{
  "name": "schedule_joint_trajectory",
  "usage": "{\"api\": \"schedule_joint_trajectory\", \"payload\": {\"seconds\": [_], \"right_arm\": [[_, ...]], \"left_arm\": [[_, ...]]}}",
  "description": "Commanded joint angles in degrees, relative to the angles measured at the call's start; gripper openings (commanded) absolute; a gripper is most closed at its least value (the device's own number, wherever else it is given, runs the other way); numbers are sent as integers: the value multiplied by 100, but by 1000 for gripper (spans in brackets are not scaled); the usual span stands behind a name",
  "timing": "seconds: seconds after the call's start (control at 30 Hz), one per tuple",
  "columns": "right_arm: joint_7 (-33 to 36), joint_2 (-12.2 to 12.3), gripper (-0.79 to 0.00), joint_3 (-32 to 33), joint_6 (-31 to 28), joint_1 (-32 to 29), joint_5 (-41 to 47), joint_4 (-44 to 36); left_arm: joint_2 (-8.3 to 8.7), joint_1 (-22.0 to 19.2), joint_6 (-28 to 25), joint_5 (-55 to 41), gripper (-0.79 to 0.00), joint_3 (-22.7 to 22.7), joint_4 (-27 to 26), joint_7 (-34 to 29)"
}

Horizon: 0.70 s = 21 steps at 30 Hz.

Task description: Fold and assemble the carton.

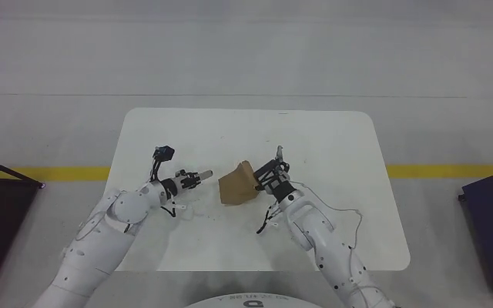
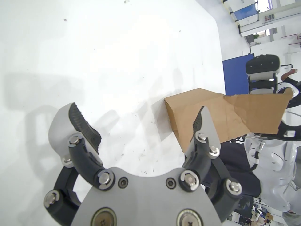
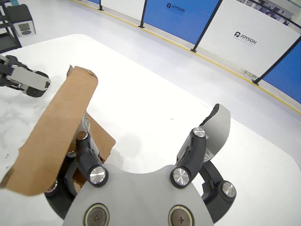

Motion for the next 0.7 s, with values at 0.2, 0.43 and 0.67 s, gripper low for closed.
{"api": "schedule_joint_trajectory", "payload": {"seconds": [0.2,0.43,0.67], "right_arm": [[287,-66,0,-505,20,140,-469,-175],[88,-106,0,-479,265,129,-119,-50],[-211,37,0,380,47,-394,401,-124]], "left_arm": [[60,262,7,-235,0,-342,-120,-70],[120,558,-118,-942,0,-777,-117,-352],[184,903,-355,-1894,0,-1257,-365,-790]]}}
